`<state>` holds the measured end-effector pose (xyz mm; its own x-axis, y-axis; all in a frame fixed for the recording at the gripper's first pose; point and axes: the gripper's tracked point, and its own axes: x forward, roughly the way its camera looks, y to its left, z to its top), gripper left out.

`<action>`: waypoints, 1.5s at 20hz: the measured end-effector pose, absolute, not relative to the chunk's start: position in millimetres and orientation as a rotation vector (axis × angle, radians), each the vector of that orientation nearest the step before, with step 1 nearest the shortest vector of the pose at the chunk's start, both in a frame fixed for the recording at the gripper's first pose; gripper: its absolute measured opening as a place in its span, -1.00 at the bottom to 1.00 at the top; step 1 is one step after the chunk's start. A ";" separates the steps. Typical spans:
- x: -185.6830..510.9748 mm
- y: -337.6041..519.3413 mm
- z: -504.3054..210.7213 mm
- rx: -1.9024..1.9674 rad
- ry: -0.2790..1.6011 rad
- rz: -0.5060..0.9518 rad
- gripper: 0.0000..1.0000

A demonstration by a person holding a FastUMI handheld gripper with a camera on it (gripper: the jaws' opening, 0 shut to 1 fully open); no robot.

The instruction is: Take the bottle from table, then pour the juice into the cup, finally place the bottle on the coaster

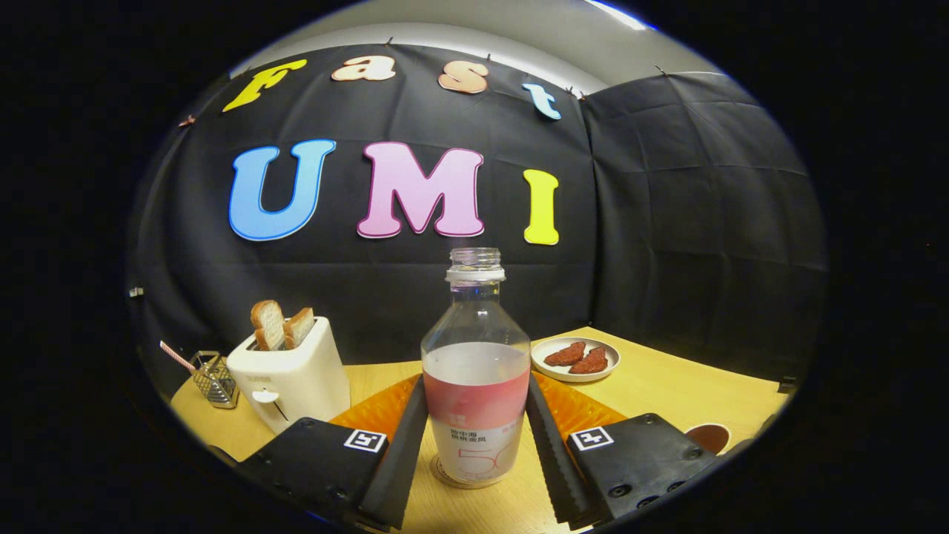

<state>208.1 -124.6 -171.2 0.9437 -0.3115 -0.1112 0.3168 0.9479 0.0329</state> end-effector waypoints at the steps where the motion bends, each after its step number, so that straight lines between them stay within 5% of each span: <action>1: 213.5 -120.5 -173.3 0.030 0.095 -0.308 0.49; 25: 251.9 -117.2 -253.1 -0.027 0.136 -0.284 0.52; 29: 250.5 -119.3 -254.3 -0.046 0.137 -0.277 0.58; 30: 247.9 -122.3 -254.6 -0.062 0.143 -0.279 0.73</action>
<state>247.9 -122.3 -254.6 0.9511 -0.2791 -0.1320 0.2703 0.9594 -0.0809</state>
